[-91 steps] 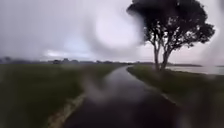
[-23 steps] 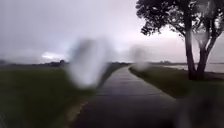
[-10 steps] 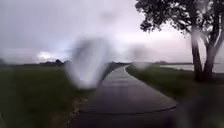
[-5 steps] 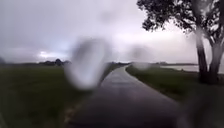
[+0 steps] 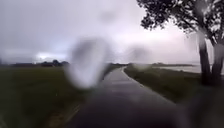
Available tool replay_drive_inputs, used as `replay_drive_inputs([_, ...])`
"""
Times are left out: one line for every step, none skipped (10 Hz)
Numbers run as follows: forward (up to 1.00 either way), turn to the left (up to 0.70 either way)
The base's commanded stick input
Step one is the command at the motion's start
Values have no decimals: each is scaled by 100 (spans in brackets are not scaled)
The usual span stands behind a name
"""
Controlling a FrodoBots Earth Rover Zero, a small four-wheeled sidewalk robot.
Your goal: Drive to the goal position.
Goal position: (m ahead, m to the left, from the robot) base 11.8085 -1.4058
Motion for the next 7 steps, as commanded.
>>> replay_drive_inputs([70,0])
replay_drive_inputs([70,0])
replay_drive_inputs([70,0])
replay_drive_inputs([70,0])
replay_drive_inputs([70,0])
replay_drive_inputs([70,0])
replay_drive_inputs([70,0])
